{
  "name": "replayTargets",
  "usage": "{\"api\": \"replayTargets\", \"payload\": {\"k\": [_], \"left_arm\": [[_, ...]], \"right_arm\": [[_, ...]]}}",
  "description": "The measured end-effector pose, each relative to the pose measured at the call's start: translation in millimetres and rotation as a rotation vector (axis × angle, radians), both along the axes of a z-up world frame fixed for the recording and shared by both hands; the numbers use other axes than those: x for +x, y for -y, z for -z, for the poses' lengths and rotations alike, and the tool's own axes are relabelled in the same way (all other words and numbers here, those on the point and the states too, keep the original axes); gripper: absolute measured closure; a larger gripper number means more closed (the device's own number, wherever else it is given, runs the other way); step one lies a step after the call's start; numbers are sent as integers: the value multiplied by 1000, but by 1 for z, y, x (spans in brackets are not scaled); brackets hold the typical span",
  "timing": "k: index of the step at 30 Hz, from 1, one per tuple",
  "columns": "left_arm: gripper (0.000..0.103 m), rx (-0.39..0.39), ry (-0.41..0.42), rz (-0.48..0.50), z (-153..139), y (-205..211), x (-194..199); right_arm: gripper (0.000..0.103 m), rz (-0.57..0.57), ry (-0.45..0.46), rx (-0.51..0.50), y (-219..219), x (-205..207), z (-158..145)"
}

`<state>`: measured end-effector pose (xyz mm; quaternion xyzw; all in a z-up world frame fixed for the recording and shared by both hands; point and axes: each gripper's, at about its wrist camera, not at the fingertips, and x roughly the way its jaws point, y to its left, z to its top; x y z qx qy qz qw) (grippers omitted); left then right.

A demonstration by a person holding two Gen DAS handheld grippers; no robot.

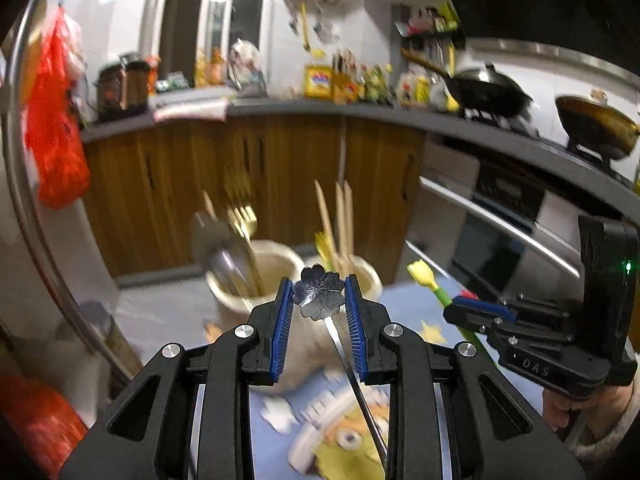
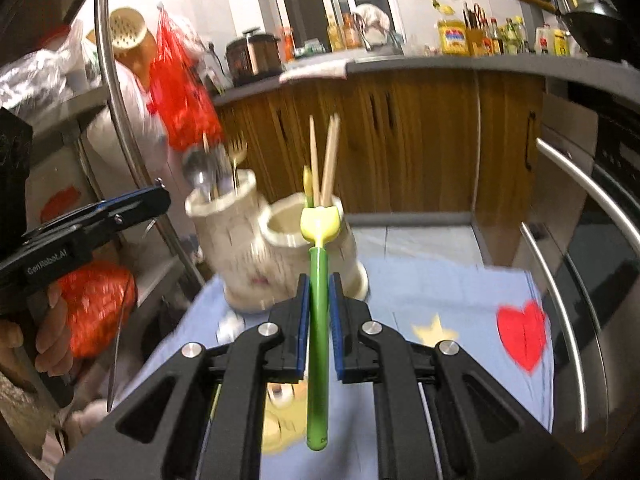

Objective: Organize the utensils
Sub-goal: 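Lift and carry both utensils toward the ceramic holder with both tools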

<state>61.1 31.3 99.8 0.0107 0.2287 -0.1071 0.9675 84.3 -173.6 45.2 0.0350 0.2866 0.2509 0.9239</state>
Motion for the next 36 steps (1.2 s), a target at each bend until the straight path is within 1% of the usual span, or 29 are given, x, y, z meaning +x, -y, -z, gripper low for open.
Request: {"api": "replayTargets", "payload": {"k": [3, 7, 9, 12, 18, 22, 25, 30, 34, 36], "left_arm": [[75, 29, 69, -32, -21, -6, 13], [75, 45, 150, -94, -45, -17, 38], [75, 74, 200, -138, -52, -18, 50], [75, 115, 237, -181, -55, -17, 68], [75, 131, 286, -231, -57, -17, 93], [75, 167, 321, -257, -54, -13, 99], [75, 187, 348, -270, -50, -11, 100], [75, 264, 426, -288, -37, -2, 94], [75, 281, 445, -278, -29, 2, 91], [75, 290, 466, -288, -26, 3, 89]], "right_arm": [[93, -6, 41, 36, -9, 18, -16], [93, -10, 98, 93, -18, 42, -33], [93, -20, 123, 126, -22, 54, -38], [93, -34, 138, 167, -28, 72, -40], [93, -68, 141, 237, -41, 103, -36], [93, -75, 139, 254, -48, 116, -25], [93, -77, 135, 267, -52, 123, -15], [93, -83, 132, 282, -53, 127, 0], [93, -74, 148, 279, -55, 127, 9], [93, -78, 156, 282, -55, 127, 11]]}}
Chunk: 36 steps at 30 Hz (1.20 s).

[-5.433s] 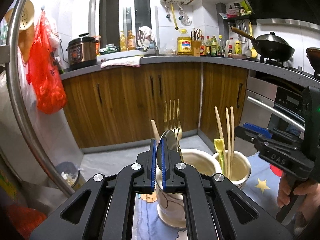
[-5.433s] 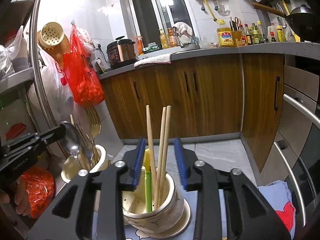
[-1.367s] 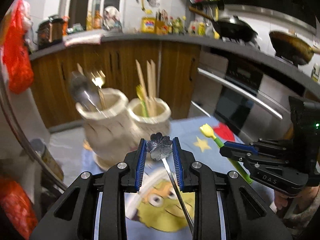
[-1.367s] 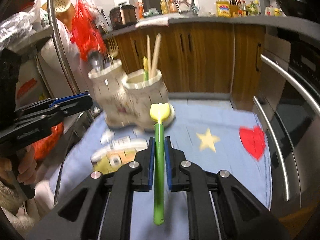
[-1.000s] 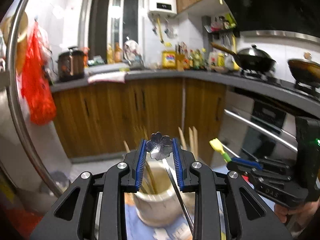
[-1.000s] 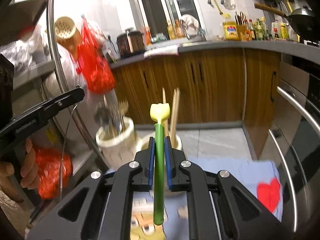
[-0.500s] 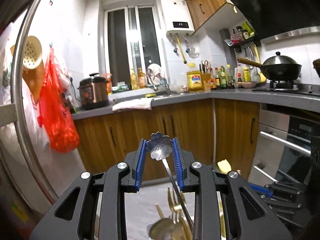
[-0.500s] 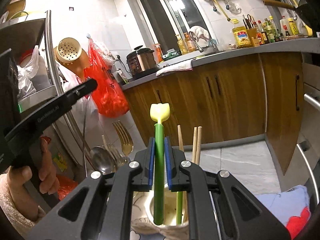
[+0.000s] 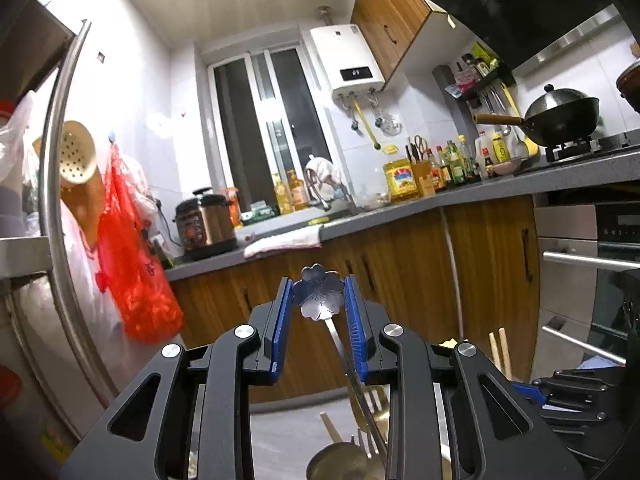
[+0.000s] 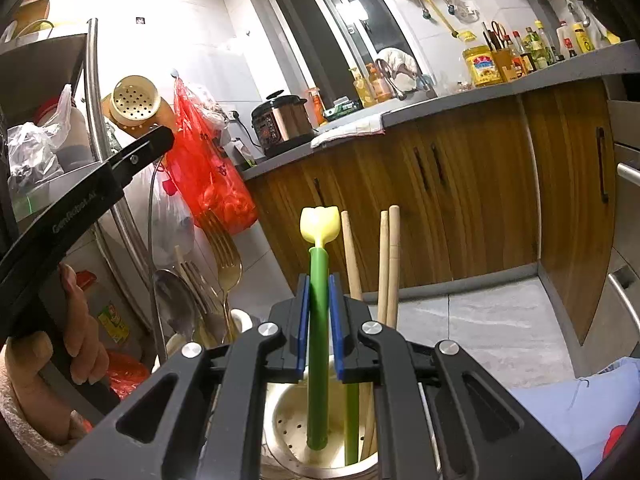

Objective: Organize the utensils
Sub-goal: 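Lift and carry both utensils toward the ceramic holder with both tools, then drop flower spoon into larger cup with left tool while right drops green utensil into smaller cup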

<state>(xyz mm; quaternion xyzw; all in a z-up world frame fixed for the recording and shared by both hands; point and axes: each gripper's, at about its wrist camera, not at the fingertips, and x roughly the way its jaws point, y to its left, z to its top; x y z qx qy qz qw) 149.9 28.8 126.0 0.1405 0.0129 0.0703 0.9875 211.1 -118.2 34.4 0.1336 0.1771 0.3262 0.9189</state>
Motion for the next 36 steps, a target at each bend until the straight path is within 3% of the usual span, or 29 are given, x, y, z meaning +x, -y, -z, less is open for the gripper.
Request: {"api": "replayTargets", "payload": {"k": [15, 32, 35, 36], "left_arm": [[75, -19, -63, 51, 17, -4, -16], [75, -133, -292, 109, 48, -22, -22], [68, -120, -308, 119, 49, -19, -21], [64, -112, -306, 118, 50, -17, -21]], "right_arm": [[93, -1, -11, -33, 1, -10, 20], [93, -3, -34, -114, 11, -37, 27], [88, 2, -45, -120, 13, -37, 25], [82, 0, -48, -121, 13, -37, 24]]}}
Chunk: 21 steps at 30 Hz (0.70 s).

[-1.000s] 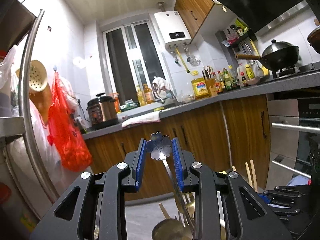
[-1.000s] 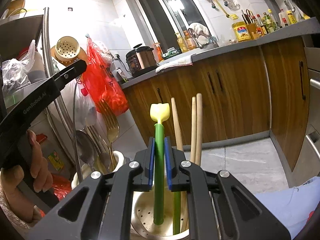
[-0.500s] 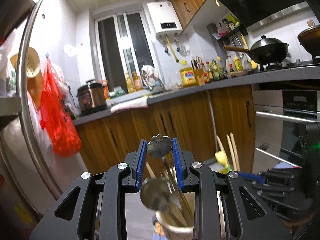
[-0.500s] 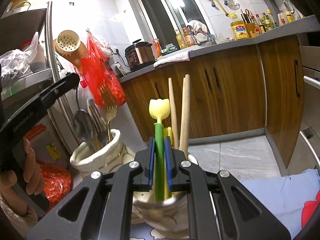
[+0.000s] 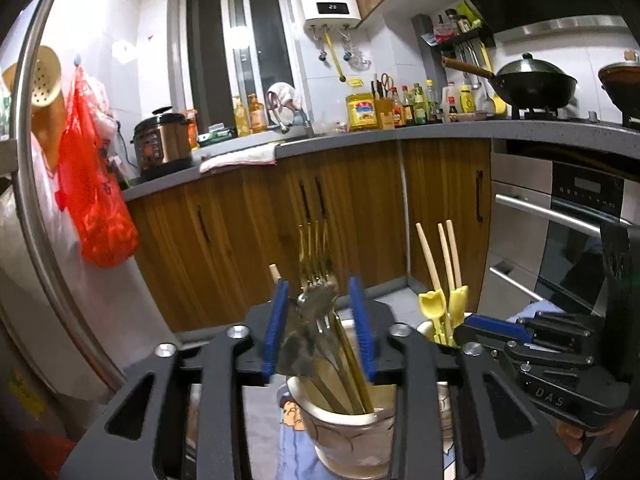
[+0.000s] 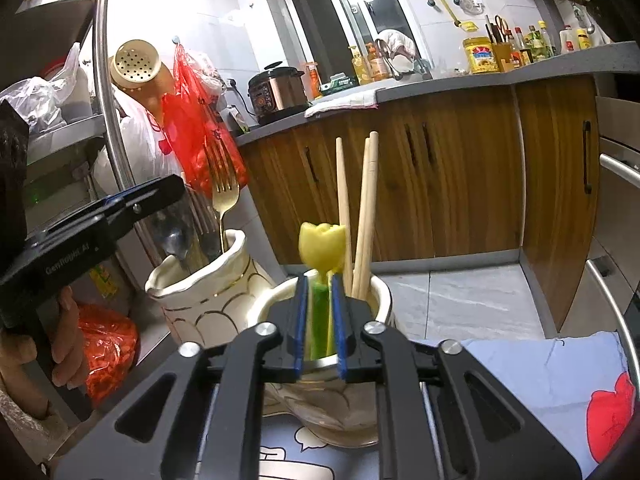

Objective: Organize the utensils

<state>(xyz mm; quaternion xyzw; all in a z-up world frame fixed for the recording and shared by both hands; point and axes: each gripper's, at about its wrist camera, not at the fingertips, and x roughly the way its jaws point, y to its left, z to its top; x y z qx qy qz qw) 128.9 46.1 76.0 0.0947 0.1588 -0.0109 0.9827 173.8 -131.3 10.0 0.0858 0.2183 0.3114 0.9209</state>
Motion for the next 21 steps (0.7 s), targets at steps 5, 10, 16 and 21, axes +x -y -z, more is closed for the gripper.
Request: {"api": "replayTargets", "payload": {"k": [5, 10, 16, 21], "left_arm": [[51, 17, -6, 15, 0, 5, -3], [39, 14, -7, 14, -5, 6, -12], [34, -55, 4, 24, -19, -2, -40], [32, -90, -19, 34, -18, -7, -67]], "right_arm": [[69, 14, -12, 6, 7, -4, -6], [55, 39, -17, -4, 19, -16, -14], [37, 55, -78, -14, 38, -40, -22], [31, 83, -103, -61, 49, -68, -26]]}}
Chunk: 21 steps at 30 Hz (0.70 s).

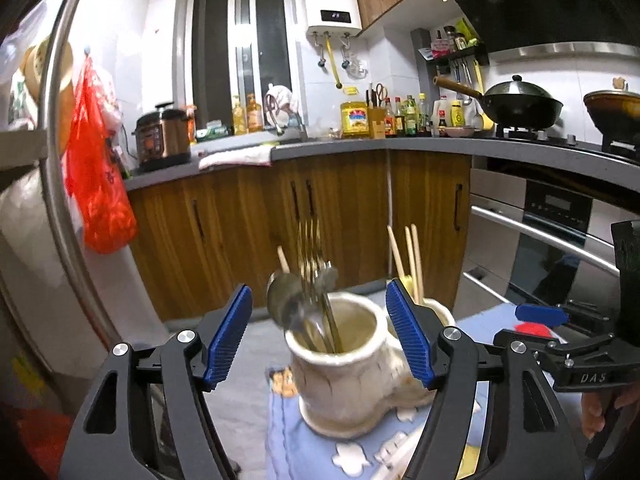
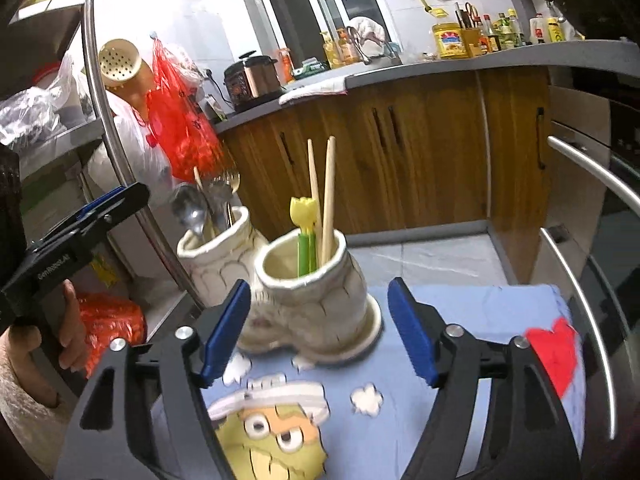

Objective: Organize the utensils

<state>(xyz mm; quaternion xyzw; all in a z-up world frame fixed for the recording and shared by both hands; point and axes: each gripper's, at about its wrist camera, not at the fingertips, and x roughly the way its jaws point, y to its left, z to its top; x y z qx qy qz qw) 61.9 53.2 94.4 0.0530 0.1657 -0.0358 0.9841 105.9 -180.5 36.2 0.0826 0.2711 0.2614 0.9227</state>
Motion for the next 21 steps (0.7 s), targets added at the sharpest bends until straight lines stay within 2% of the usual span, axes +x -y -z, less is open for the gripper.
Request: {"api": "replayTargets", "payload": {"k": [2, 10, 12, 21], "left_arm": [[31, -10, -27, 5, 6, -1, -12], [17, -48, -134, -27, 42, -6, -50], [10, -57, -138, -40, 46, -6, -56], [10, -52, -130, -75, 51, -4, -72]], "right_arm": [[30, 9, -14, -25, 3, -11, 0], [5, 50, -18, -82, 5, -45, -3], [5, 62, -10, -91, 3, -50, -6], [5, 88, 25, -132, -6, -66, -13]]}}
